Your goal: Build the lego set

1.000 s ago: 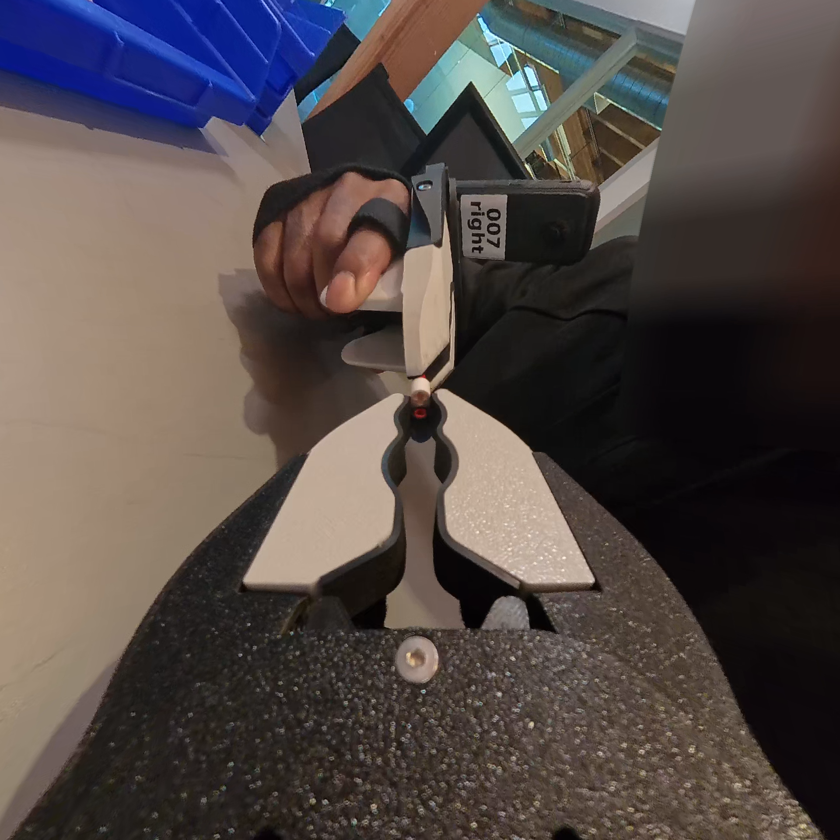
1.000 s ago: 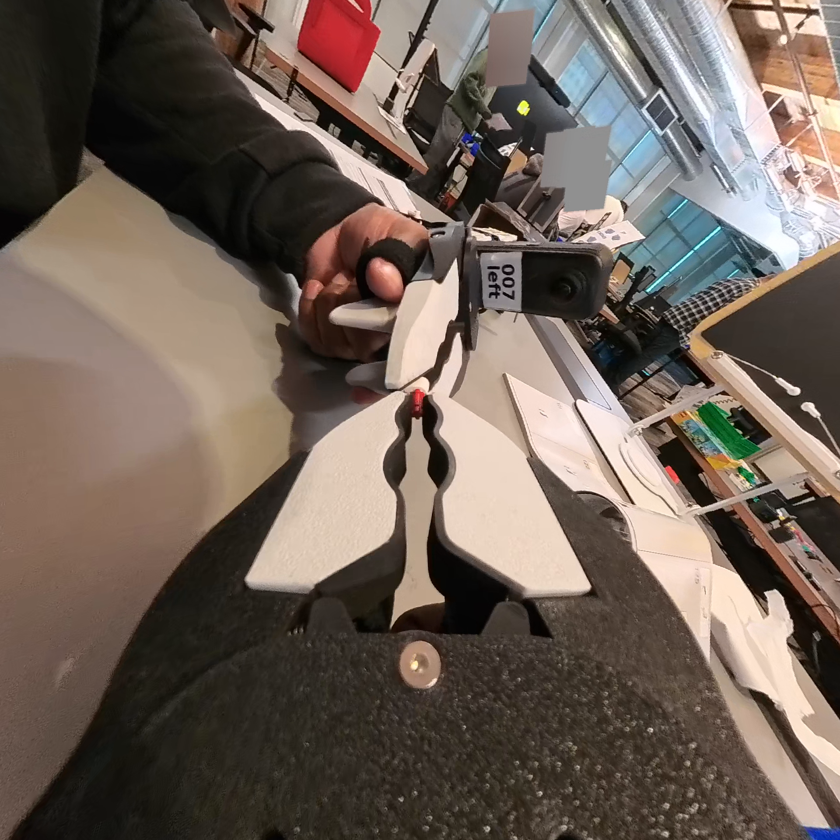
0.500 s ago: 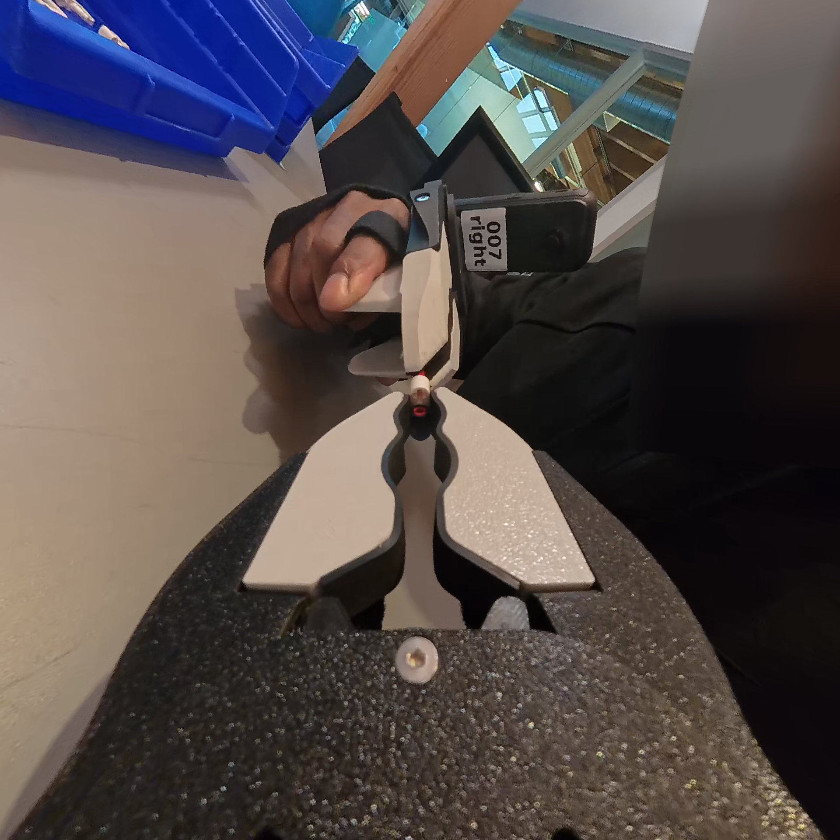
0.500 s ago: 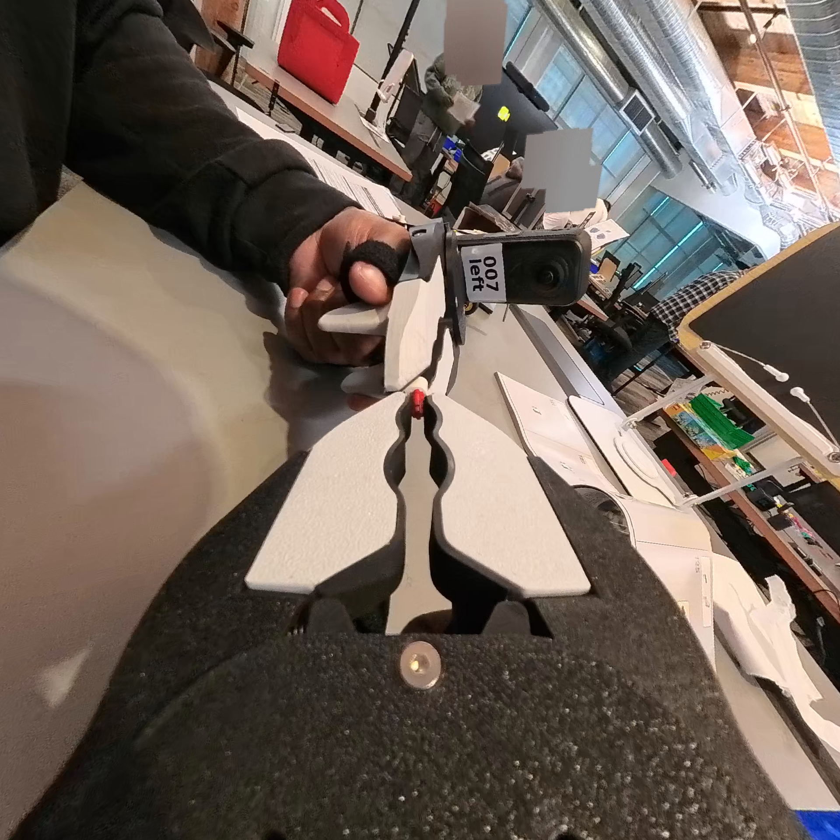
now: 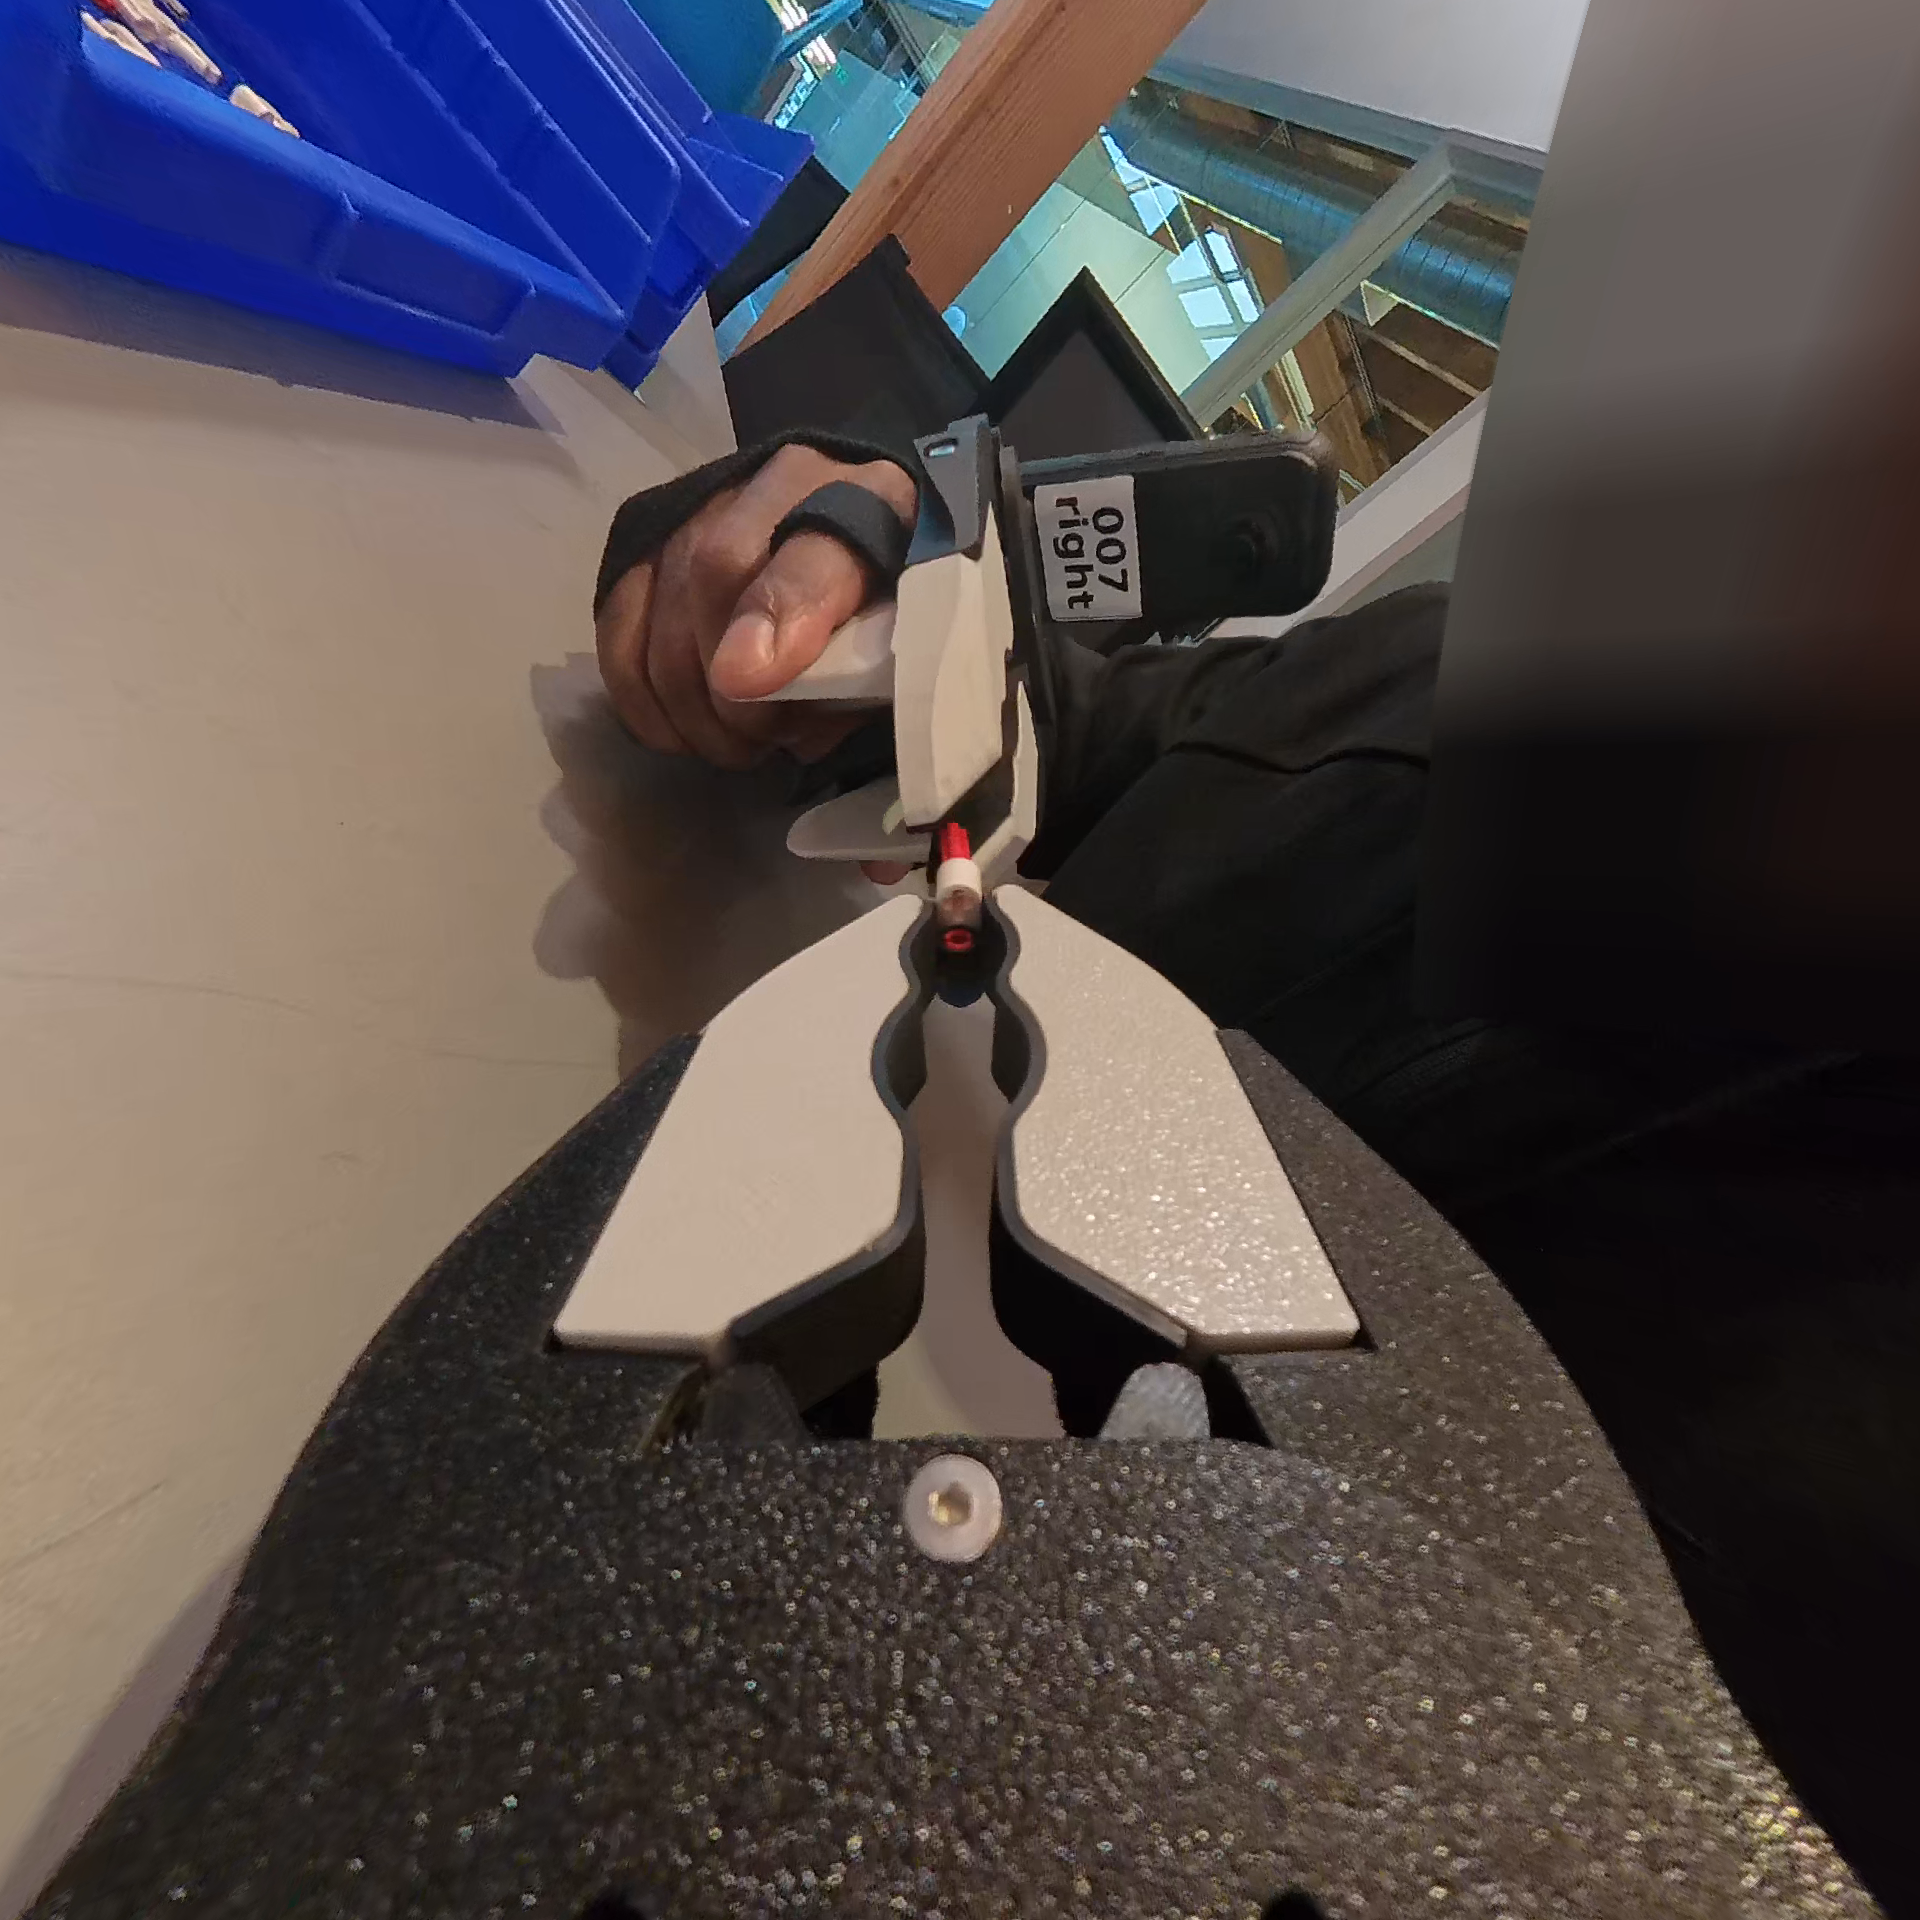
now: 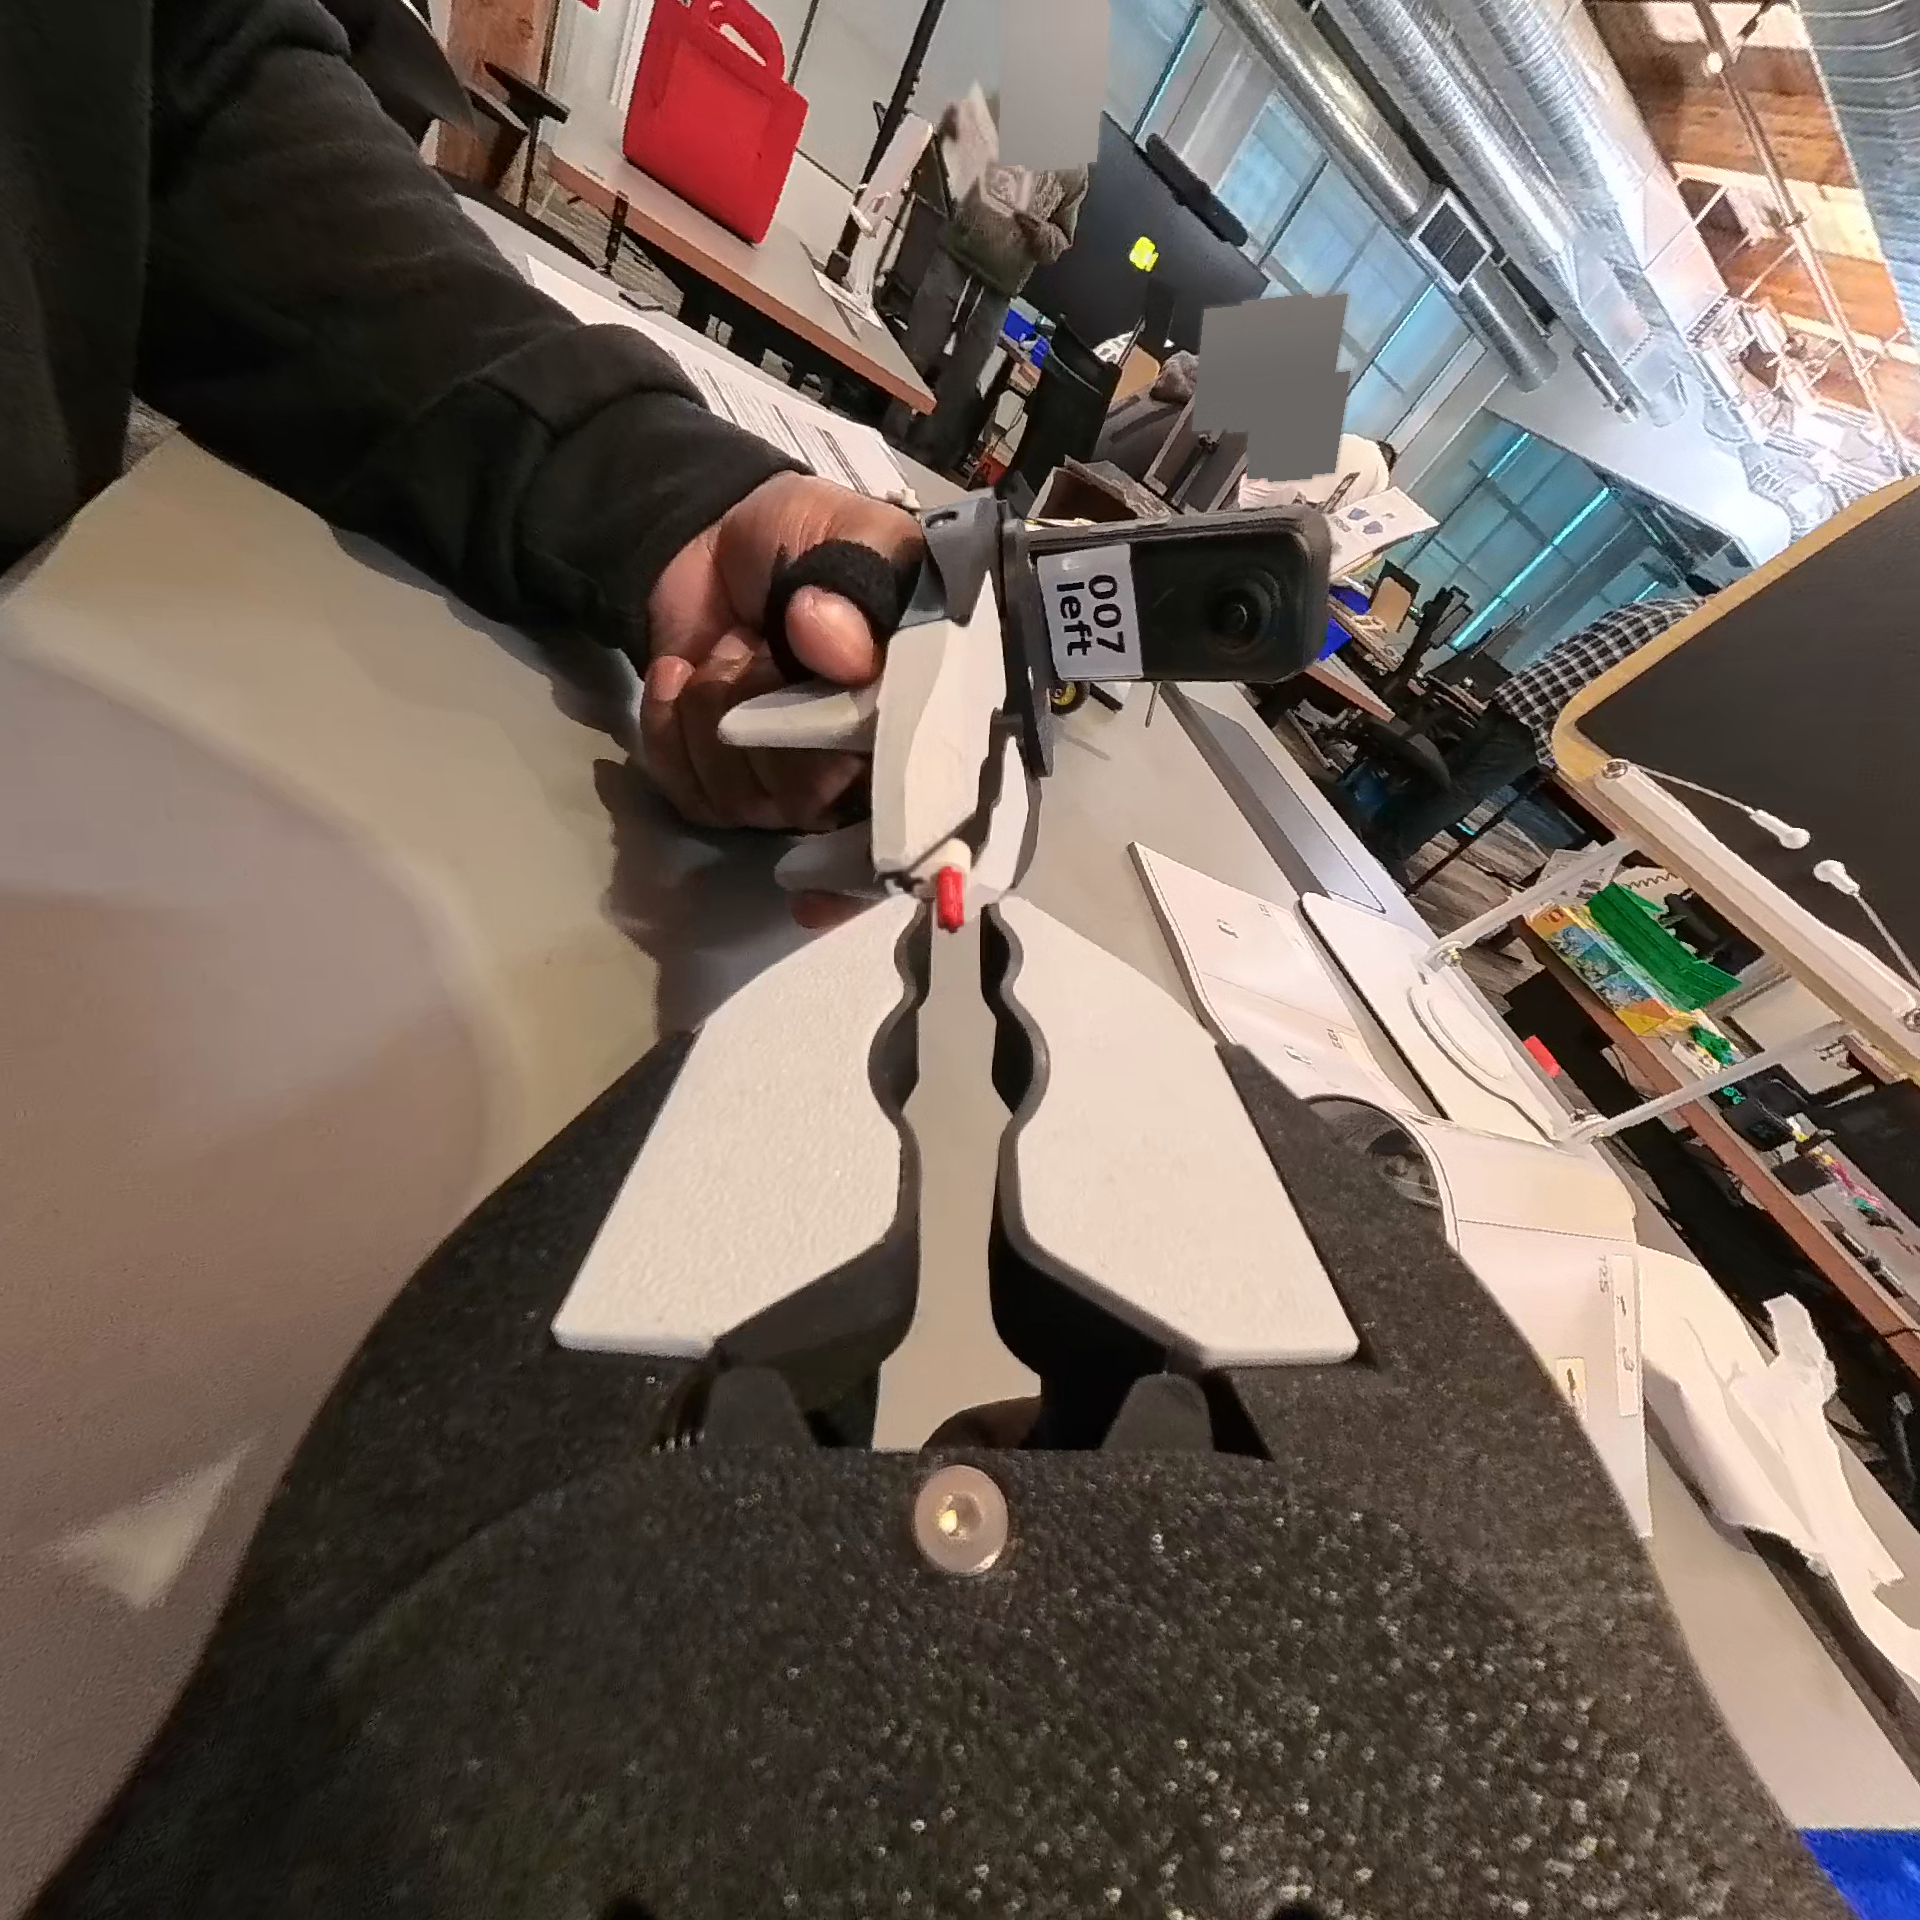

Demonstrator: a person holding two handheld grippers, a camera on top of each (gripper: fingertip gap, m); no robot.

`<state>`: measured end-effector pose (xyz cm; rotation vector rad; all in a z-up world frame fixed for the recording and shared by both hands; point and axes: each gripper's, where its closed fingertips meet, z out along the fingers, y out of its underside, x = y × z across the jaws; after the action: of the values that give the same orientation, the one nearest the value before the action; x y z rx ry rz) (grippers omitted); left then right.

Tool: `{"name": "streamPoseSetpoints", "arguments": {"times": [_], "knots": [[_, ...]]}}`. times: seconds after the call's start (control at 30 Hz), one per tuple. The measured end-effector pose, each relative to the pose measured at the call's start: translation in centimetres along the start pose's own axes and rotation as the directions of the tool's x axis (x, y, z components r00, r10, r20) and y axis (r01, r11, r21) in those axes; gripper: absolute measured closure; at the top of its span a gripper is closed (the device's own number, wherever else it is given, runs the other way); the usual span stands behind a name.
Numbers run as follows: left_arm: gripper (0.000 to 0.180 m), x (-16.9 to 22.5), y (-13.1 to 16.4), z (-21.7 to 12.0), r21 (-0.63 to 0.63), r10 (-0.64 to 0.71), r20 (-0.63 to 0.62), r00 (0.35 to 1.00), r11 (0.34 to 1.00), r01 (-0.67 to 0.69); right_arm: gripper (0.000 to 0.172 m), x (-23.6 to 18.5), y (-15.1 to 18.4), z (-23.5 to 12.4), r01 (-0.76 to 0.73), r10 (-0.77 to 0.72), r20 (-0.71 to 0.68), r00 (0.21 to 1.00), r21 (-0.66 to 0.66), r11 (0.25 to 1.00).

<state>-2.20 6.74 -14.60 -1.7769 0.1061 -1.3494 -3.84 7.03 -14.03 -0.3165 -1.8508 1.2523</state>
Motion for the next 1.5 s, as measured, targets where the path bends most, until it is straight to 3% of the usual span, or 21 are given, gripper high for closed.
{"name": "streamPoseSetpoints", "arguments": {"times": [0.9, 1.5], "knots": [[0.174, -0.8, 1.3, 0.2, -0.083, 0.002, 0.071, 0.997, 0.997, 0.004, 0.168, -1.4, 0.7, 0.2, 0.066, -0.061, 0.068, 0.996, -0.073, 0.995], [0.174, -0.3, 3.9, 1.3, -0.265, 0.062, 0.051, 0.997, 0.963, -0.046, 0.168, -3.7, 0.6, -0.2, 0.083, -0.064, 0.233, 0.97, -0.073, 0.994]]}}
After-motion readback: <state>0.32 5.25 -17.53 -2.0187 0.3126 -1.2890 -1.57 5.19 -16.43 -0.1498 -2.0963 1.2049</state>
